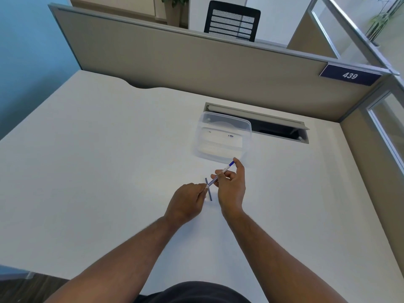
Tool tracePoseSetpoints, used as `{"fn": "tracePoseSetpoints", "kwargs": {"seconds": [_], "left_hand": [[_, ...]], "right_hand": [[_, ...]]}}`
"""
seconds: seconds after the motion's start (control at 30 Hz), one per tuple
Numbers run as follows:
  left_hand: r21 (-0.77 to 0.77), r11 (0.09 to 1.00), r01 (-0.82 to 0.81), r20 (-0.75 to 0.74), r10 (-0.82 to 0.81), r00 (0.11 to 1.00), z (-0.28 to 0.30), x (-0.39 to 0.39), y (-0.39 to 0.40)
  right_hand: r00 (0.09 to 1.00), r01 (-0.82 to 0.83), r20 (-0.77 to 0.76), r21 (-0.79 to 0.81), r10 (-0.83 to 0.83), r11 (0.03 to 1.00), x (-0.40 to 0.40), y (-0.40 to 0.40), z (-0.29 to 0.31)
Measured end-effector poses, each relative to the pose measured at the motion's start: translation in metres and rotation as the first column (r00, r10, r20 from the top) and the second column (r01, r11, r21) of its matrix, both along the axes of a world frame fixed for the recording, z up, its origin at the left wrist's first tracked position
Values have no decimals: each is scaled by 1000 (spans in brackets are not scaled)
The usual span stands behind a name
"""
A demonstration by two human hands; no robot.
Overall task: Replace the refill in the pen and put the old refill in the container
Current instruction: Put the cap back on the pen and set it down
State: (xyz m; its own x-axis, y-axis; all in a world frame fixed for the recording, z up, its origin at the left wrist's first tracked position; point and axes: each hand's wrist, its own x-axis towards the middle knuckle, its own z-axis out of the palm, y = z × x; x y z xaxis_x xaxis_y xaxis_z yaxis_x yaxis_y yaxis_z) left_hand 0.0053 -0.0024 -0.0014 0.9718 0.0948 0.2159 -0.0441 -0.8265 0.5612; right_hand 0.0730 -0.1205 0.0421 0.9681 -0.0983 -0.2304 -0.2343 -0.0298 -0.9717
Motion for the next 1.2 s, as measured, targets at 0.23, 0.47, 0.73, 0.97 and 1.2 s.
{"fn": "tracePoseSetpoints", "kwargs": {"seconds": [0.23, 0.47, 0.73, 0.97, 1.2], "left_hand": [[9, 1000, 6, -20, -5, 1000, -1, 4, -3], [-16, 1000, 16, -29, -17, 999, 0, 2, -7], [-33, 999, 28, -48, -30, 998, -1, 0, -8], [-40, 999, 20, -42, -22, 999, 2, 2, -8], [-38, 999, -1, -68, -1, 998, 0, 4, -6]], "right_hand": [[1000, 0, 23, -66, 2, 998, 8, -6, -3], [1000, 8, 27, -63, -7, 998, 10, -11, -3], [999, -5, 31, -73, 7, 997, 10, -15, -1], [1000, -2, 20, -85, 4, 996, 10, -14, -4], [993, -76, -93, 35, 79, 997, 8, -12, -6]]}}
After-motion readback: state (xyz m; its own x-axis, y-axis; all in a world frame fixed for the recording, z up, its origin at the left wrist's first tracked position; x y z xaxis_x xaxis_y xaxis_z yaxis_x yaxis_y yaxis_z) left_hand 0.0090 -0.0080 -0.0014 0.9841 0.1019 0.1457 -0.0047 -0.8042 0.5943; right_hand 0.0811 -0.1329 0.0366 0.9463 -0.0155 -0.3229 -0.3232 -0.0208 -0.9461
